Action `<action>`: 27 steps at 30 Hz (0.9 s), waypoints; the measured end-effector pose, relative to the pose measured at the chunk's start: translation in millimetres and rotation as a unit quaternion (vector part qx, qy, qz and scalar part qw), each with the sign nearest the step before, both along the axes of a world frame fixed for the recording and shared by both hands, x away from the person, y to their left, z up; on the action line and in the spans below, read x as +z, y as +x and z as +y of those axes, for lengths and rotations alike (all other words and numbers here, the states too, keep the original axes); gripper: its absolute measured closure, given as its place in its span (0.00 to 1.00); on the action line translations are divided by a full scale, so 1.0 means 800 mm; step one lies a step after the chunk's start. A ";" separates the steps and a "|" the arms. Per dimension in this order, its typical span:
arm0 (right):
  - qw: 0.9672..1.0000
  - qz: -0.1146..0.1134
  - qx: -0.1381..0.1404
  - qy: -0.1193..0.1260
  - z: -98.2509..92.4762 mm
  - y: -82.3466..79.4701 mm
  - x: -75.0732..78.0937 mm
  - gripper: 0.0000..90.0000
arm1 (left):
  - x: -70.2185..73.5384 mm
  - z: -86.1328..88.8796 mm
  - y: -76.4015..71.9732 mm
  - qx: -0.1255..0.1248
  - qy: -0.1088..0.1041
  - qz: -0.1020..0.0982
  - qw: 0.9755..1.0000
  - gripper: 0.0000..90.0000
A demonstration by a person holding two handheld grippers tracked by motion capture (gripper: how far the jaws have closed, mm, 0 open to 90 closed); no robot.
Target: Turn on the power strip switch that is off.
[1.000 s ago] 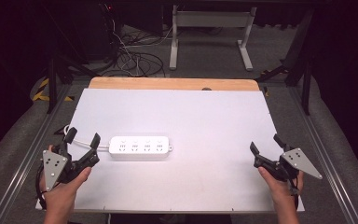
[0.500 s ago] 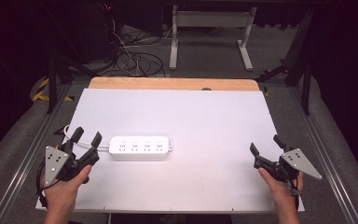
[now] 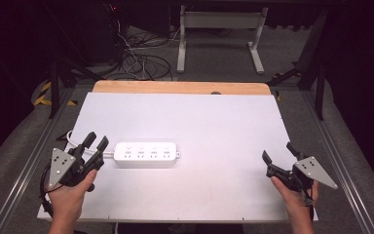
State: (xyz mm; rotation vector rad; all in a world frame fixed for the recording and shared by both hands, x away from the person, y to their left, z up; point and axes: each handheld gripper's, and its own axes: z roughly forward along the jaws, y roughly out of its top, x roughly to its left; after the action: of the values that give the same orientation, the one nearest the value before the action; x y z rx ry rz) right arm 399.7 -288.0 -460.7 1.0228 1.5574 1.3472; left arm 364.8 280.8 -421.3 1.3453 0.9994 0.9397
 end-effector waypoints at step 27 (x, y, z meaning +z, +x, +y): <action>1.000 0.000 -0.003 -0.003 -0.004 -0.003 0.000 0.16 | -0.002 -0.020 0.015 -0.030 0.025 0.053 0.998 0.82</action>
State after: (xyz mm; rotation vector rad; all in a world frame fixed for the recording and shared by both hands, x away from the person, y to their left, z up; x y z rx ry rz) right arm 397.1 -291.2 -460.8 1.0241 1.5566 1.3382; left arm 376.7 265.2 -423.1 1.4719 1.0162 0.8610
